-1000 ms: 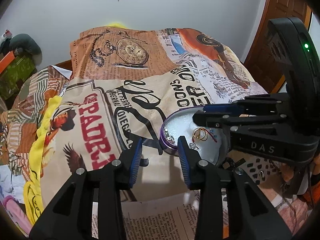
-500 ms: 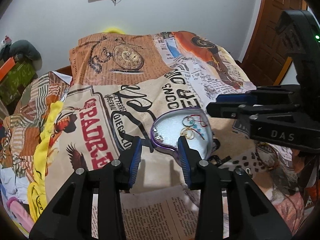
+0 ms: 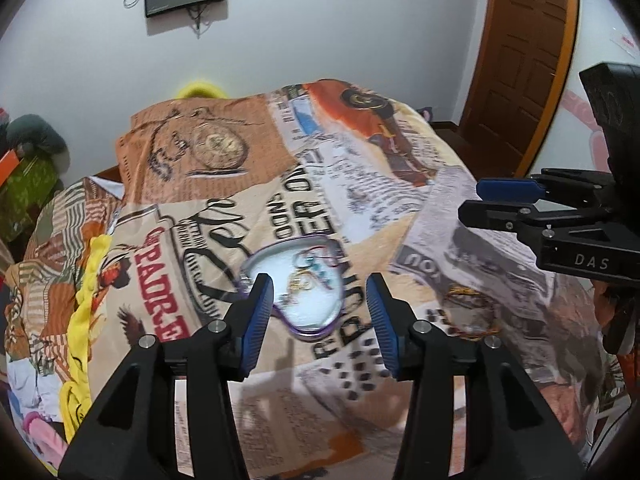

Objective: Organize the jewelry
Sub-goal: 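Withdraw and move the right gripper to the red-gold braided bracelet, then grasp the braided bracelet with the right gripper and lift it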

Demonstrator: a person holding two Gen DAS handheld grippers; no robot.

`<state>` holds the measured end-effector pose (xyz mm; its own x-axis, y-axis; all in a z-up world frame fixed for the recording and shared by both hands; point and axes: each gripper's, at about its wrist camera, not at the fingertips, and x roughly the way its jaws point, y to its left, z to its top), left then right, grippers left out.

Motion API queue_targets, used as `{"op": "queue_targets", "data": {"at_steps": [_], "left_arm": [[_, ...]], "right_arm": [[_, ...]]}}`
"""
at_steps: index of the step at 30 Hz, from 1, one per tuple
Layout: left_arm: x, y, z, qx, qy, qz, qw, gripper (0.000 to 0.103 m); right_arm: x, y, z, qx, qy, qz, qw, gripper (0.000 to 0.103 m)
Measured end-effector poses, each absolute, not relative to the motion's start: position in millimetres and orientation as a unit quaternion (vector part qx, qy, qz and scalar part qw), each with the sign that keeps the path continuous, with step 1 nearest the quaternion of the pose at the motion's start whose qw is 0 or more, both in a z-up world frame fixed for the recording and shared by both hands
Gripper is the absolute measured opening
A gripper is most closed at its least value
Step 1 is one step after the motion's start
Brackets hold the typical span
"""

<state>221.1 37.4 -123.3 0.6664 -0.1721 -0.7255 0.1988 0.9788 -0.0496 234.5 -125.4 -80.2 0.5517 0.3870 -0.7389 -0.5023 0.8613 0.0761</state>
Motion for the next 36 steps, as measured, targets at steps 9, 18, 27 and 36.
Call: {"op": "queue_targets", "data": {"at_steps": [9, 18, 27, 36], "left_arm": [[212.7, -1.2, -140.1, 0.028, 0.421, -0.136, 0.897, 0.048], [199.7, -13.1, -180.4, 0.027, 0.467, -0.149, 0.871, 0.048], [192.2, -14.4, -191.3, 0.034, 0.467, -0.163, 0.868, 0.048], [199.0, -17.8, -193.8, 0.054, 0.460, -0.170, 0.870, 0.036]], "right_arm": [[215.5, -162.0, -99.2, -0.054, 0.426, 0.244, 0.870, 0.047], [203.6, -164.1, -136.9, -0.039, 0.468, 0.269, 0.841, 0.056], [198.3, -137.4, -155.8, -0.085, 0.475, 0.292, 0.825, 0.057], [204.5, -134.6, -162.8, -0.116, 0.467, 0.314, 0.819, 0.057]]}}
